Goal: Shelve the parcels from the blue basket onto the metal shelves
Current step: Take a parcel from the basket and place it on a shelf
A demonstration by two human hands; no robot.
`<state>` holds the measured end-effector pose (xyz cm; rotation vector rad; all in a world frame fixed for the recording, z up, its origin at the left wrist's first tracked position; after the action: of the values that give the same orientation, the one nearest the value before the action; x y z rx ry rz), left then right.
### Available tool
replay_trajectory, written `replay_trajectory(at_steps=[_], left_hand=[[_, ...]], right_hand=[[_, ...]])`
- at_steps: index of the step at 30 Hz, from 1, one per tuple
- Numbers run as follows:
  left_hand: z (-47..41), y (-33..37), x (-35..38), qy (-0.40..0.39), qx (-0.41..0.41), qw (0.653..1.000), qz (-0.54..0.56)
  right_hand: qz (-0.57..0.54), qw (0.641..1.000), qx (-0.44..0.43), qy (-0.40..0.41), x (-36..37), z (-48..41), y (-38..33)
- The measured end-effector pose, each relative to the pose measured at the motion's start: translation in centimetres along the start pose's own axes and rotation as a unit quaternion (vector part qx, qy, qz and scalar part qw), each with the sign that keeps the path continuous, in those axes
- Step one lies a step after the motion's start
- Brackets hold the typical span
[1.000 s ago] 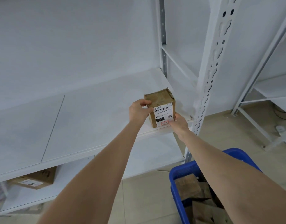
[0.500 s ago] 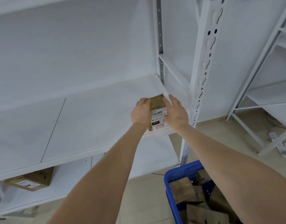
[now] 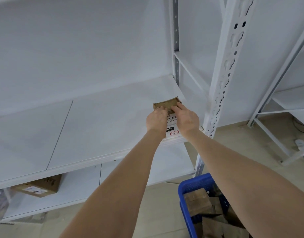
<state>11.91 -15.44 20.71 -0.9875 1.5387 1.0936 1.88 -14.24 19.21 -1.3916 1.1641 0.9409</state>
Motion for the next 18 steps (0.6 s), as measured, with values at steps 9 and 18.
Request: replay_trajectory(at_steps=[9, 18], left_hand=[[-2.3, -0.6, 0.0, 0.01, 0.007, 1.0, -0.004], [-4.9, -1.6, 0.5, 0.008, 0.013, 1.0, -0.004]], right_hand=[[0.004, 1.0, 0.006, 0.004, 0.7, -2.4, -0.2], [0.003, 1.0, 0.019, 0.008, 1.1, -4.6, -0.3]])
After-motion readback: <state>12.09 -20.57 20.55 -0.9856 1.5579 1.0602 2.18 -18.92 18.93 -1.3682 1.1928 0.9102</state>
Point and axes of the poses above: each hand's wrist, its own z-axis away from the middle knuckle, its own x-axis out of the palm, y = z × x, the point moved 6 cm from there along -z, towards the middle knuckle, and after that the axes turned 7 degrees about z, right-handed, at the moved point
